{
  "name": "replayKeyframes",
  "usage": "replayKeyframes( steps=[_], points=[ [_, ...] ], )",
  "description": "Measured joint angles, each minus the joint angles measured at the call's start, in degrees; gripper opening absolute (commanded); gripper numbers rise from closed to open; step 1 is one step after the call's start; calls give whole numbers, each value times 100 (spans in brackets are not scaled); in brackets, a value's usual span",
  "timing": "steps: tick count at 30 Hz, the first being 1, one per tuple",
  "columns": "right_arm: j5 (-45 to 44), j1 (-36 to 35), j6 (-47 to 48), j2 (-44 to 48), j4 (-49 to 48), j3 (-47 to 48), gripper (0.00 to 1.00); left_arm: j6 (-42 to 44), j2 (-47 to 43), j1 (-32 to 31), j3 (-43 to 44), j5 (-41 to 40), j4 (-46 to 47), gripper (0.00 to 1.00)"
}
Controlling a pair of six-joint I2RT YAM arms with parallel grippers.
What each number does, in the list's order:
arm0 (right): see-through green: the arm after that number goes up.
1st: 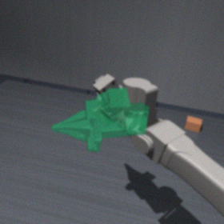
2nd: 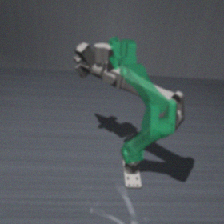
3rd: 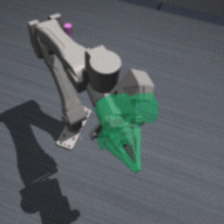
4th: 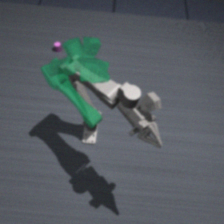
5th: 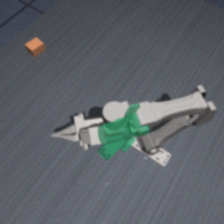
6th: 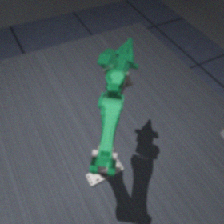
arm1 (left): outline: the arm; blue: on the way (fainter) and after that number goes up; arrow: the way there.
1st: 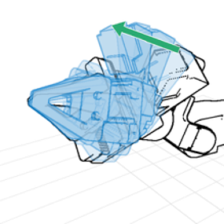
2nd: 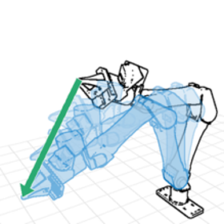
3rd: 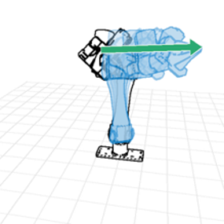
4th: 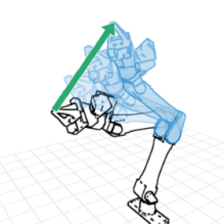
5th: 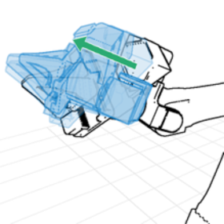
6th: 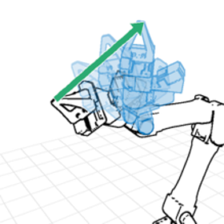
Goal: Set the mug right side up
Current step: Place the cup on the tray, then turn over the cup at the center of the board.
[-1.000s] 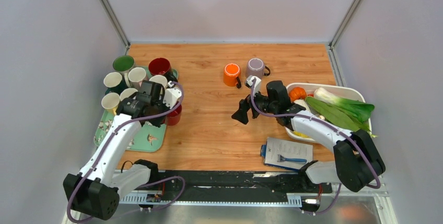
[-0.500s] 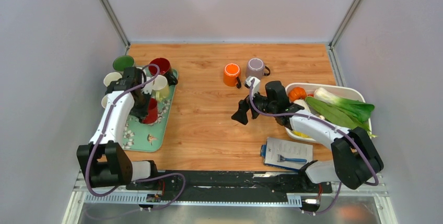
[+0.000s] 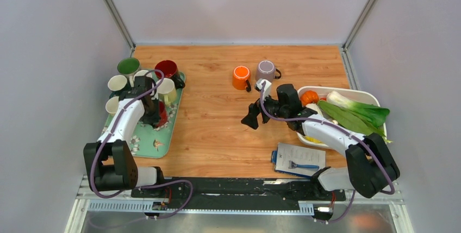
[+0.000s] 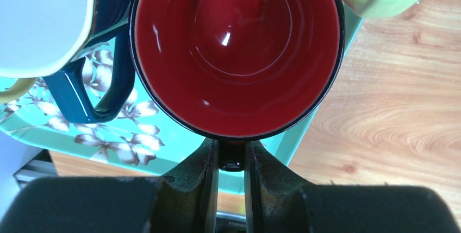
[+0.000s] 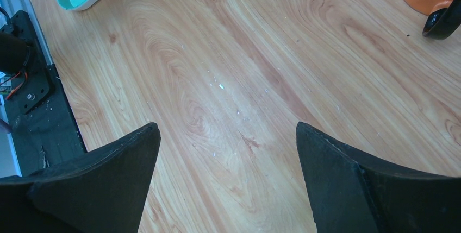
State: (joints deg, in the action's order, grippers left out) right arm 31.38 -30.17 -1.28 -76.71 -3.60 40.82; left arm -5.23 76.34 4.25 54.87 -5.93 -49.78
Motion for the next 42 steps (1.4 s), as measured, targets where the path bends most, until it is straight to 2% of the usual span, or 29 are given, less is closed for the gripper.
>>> replayKeyframes(
  steps=[1, 3, 4, 6, 10, 13, 19, 23, 28, 34, 42],
  points=[
    [0, 0, 2, 0, 0, 0, 98, -70, -48, 0, -101, -20, 101, 2],
    [-2, 0, 4, 0, -2, 0, 98, -170, -138, 2, -236, -22, 260, 15],
    [-4, 0, 9, 0, 0, 0, 98, -219, -164, 0, -267, -17, 313, 24],
    [-4, 0, 13, 0, -2, 0, 98, -264, -173, 0, -286, -4, 396, 33],
    [-4, 11, 15, 4, 0, 0, 98, -337, -170, 0, -282, 11, 468, 42],
    [-4, 46, 59, 17, 4, 0, 98, -334, -170, 0, -195, 74, 391, 56],
    [7, 216, 374, -116, 297, 345, 99, -275, -317, 0, 175, 264, -22, 58],
    [-138, 422, 852, -573, 422, 1143, 100, -96, -509, 0, 695, 468, -393, 58],
    [-522, 605, 1429, -1294, 387, 2072, 98, 173, -881, 2, 1274, 1040, -387, 58],
    [-955, 651, 1816, -2146, 354, 2693, 93, 317, -1384, 0, 1167, 1937, -306, 55],
    [-1298, 651, 1945, -3117, 282, 3128, 81, 411, -2221, 0, 728, 2765, -267, 52]
  ],
)
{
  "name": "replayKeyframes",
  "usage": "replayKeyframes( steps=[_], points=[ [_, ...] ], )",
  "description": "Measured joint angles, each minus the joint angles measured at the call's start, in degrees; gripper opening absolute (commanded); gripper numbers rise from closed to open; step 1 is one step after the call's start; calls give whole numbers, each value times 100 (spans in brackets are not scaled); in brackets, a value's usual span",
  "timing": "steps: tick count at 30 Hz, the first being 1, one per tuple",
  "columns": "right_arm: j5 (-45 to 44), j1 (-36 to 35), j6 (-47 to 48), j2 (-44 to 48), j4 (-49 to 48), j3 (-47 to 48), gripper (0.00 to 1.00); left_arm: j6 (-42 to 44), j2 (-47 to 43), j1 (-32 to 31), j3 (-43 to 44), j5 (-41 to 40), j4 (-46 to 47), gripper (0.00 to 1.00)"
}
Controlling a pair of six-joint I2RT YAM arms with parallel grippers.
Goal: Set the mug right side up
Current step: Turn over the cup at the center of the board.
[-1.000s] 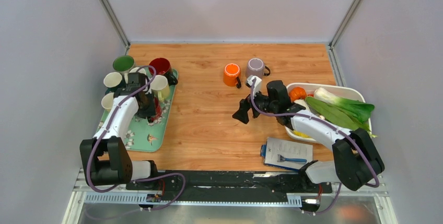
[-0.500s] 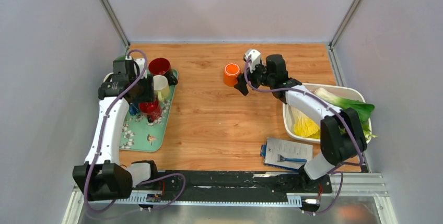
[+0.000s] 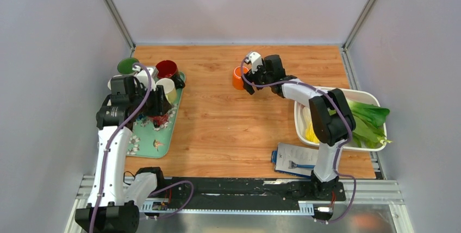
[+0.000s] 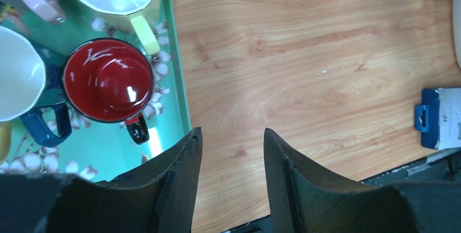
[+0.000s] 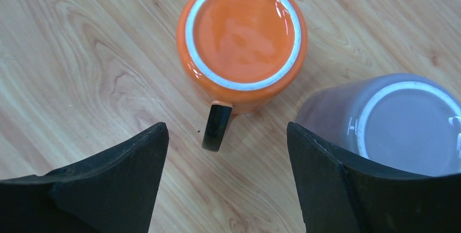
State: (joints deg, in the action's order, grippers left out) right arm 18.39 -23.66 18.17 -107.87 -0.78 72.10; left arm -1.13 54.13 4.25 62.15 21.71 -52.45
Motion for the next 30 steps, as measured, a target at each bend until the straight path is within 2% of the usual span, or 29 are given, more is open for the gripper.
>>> replayKeyframes(
  steps=[5, 11, 14, 18, 24, 30],
  points=[
    [-98, -4, 0, -544, -37, 197, 68, -4, -168, 0, -83, 363, 39, 51],
    [-243, -11, 15, -1012, -70, 426, 47, -4, -184, 0, -162, 560, 42, 50],
    [-343, -15, 33, -1121, -122, 476, 32, -4, -184, 0, -164, 632, 46, 50],
    [-356, -22, -79, -1141, -166, 485, 0, -24, -184, 0, -192, 737, 114, 57],
    [17, -20, -702, -1021, -33, 470, 0, -426, -398, 0, -603, 1187, 763, 64],
    [861, -39, -2424, -201, -83, 358, 0, -1709, -238, 0, -903, 1792, 2256, 67]
  ],
)
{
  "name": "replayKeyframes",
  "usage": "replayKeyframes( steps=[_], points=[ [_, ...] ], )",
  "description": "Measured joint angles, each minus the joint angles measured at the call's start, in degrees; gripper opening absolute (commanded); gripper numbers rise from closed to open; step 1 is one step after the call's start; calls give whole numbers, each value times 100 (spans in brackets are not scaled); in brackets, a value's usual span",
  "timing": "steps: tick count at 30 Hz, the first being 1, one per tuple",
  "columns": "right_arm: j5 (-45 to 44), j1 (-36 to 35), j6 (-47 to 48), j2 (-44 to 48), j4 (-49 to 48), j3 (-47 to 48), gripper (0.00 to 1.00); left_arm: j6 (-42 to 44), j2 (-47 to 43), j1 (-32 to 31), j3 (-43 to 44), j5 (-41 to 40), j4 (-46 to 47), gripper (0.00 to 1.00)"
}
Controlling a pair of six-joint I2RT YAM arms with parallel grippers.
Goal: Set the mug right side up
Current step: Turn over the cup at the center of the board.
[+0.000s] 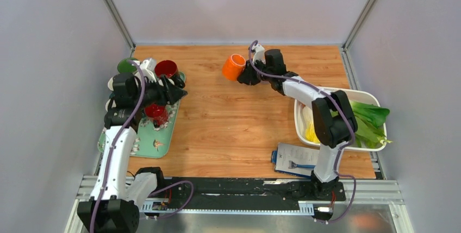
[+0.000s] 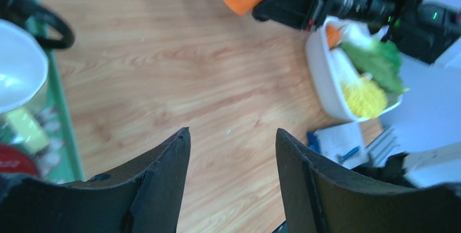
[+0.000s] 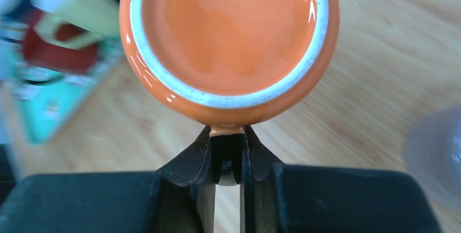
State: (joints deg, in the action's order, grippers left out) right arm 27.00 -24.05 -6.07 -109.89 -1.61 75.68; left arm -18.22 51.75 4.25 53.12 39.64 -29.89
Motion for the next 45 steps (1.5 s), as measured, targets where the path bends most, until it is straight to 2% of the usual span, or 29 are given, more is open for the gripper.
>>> replayKeyframes(
  steps=[7, 14, 20, 29, 31, 33, 34, 38, 40, 42, 44, 45],
  points=[
    [1355, -361, -1222, 1064, -1154, -160, 0, -1967, 1156, -44, -31, 831, 2295, 72],
    [1961, -734, -1674, 1222, -1528, -173, 0, -3246, 1650, -297, -13, 1403, 3569, 73],
    [1982, -721, -1744, 1182, -1495, -173, 0, -3777, 1652, -590, -13, 1624, 4352, 72],
    [1886, -951, -1696, 1163, -1517, -144, 0, -4096, 1871, -636, -13, 1639, 4522, 67],
    [1867, -957, -1633, 1154, -1488, -94, 3, -4183, 1899, -621, -13, 1637, 4612, 61],
    [1867, -966, -1593, 1154, -1493, -42, 20, -4277, 1921, -638, -13, 1639, 4728, 52],
    [1867, -975, -1576, 1154, -1502, -26, 25, -4312, 1932, -640, -13, 1639, 4784, 50],
    [1832, -1130, -1338, 1154, -1467, -57, 27, -4463, 2004, -649, 39, 1663, 5049, 39],
    [1786, -1259, -1241, 1154, -1451, -144, 29, -4535, 2009, -651, 90, 1733, 5200, 29],
    [1744, -1357, -1200, 1152, -1449, -223, 36, -4599, 2009, -647, 133, 1849, 5377, 9],
    [1709, -1432, -1165, 1143, -1434, -269, 47, -4669, 2006, -660, 142, 2017, 5554, 1],
    [1707, -1482, -1119, 1113, -1408, -269, 53, -4706, 2002, -686, 151, 2061, 5659, 0]
  ],
)
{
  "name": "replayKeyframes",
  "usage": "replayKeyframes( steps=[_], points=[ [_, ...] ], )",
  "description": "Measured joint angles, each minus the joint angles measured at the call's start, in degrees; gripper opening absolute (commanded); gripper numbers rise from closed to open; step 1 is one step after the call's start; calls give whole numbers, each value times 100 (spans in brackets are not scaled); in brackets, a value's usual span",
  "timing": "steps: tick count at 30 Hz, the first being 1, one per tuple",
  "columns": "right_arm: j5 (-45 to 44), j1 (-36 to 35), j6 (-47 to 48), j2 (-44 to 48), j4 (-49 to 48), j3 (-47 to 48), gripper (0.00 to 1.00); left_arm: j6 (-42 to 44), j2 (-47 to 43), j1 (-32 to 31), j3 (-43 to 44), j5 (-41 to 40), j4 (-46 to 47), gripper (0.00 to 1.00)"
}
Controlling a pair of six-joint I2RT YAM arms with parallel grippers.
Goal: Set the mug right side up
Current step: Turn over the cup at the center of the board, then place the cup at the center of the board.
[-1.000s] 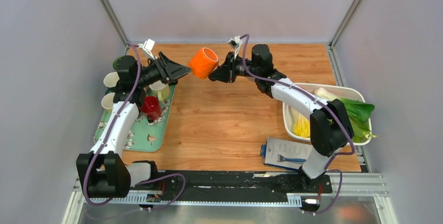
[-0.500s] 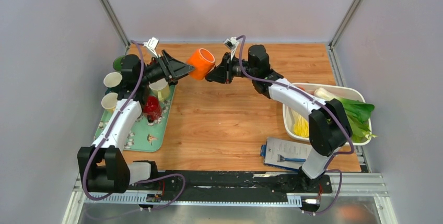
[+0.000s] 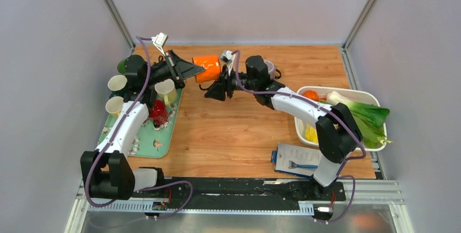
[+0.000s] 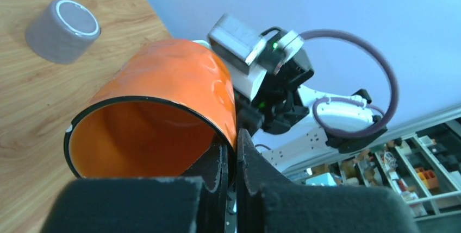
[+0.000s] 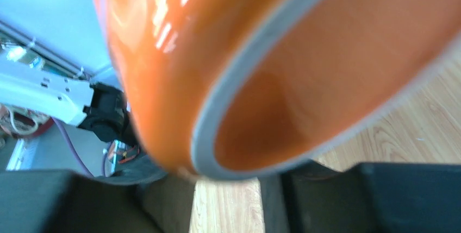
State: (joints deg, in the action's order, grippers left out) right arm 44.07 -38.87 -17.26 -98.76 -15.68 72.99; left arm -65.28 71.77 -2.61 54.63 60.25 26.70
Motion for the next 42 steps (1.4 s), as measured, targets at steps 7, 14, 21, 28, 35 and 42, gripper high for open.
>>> replayKeyframes(
  steps=[7, 14, 21, 28, 35, 42],
  points=[
    [-68, -249, 474, -122, 129, -7, 82, 522, -98, -11, 17, -190, -442, 0],
    [-184, -175, 1191, 363, 466, -901, 97, 3235, -157, -129, 1023, -857, -3729, 0],
    [-636, -15, 1996, 1311, 1021, -2015, 99, 6448, -184, -1073, 1676, -2374, -6288, 0],
    [-981, 208, 2586, 1930, 1447, -2361, 99, 8225, -125, -1967, 1248, -3650, -7600, 0],
    [-1091, 555, 2955, 2323, 1919, -2529, 100, 8867, 640, -2800, 1340, -4540, -8063, 0],
    [-1117, 907, 3088, 2472, 2142, -2621, 100, 8832, 1541, -3410, 1410, -5268, -8059, 0]
  ],
)
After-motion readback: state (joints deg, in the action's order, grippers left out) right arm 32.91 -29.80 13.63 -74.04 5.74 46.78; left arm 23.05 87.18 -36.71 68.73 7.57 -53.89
